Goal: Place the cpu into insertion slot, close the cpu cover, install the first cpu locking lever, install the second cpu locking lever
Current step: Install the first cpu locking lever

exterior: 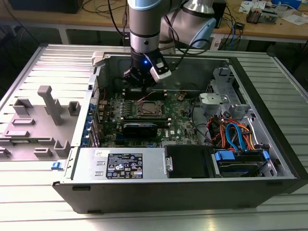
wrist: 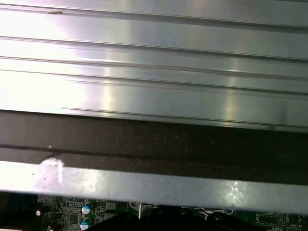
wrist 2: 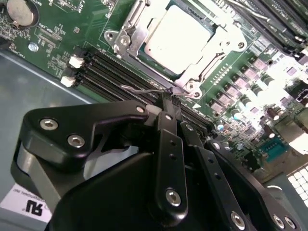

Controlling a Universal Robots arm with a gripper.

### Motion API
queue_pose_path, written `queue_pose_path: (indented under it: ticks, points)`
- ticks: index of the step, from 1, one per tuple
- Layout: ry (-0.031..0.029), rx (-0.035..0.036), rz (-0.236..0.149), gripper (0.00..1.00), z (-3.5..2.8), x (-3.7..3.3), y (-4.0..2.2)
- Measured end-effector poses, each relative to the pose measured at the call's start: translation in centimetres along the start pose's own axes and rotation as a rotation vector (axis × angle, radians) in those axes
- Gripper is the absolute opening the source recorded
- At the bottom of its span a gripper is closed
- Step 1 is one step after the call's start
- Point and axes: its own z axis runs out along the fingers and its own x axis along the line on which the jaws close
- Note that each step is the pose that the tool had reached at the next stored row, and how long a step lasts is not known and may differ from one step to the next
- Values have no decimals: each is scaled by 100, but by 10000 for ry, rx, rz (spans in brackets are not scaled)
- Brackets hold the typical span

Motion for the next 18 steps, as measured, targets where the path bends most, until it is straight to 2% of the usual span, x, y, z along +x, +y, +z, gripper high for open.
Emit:
queue_pose_path:
  ticks: [15,18]
  points:
    - [5,55,-1,11,32,-222,6]
    - [6,67,-2,11,41,-241,4]
